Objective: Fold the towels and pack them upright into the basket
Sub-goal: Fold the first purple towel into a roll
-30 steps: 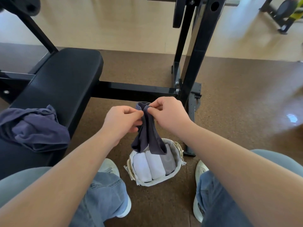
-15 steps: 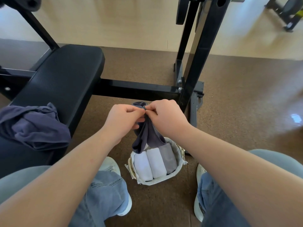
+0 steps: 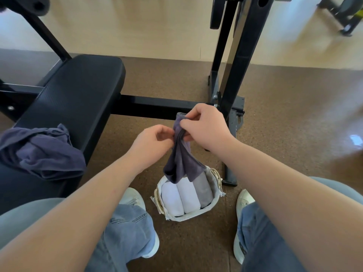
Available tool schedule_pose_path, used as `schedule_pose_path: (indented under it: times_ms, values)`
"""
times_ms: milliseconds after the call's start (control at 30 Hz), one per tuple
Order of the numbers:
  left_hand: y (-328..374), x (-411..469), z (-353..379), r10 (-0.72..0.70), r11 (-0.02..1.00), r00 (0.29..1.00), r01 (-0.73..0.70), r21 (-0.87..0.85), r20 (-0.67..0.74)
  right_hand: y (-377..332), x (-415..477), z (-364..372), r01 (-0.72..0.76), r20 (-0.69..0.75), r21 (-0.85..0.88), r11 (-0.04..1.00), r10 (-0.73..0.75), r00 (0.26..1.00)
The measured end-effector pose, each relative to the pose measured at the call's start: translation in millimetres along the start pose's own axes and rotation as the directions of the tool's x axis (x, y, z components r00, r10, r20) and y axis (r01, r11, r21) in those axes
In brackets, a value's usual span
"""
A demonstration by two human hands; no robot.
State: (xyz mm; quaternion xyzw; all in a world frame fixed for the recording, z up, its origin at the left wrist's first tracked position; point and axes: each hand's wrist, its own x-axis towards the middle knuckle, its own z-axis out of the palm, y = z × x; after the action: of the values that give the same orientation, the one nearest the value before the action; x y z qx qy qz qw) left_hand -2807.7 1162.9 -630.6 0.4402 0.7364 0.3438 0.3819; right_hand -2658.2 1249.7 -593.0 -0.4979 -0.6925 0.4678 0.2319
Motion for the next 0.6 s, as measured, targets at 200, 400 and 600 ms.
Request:
schedule_pose_path:
  times_ms: [200,400,600]
  values:
    - [-20,0,4,-0.072,0.947,0.992,0.037,0.320,0.099,-15,-1,-17,-0.138,0.063,0.355,0.925,0.124,0.990]
    - [-30,5,-2,-0.090,0.879,0.994,0.107,0.464,-0.059,-9,9,-38,-0.170,-0.043,0.499,0.850,0.220,0.975]
    - [-39,7,-7,-0.178,0.888,0.972,0.226,0.399,-0.155,11,20,-60,-0.215,-0.226,0.412,0.885,0.328,0.917]
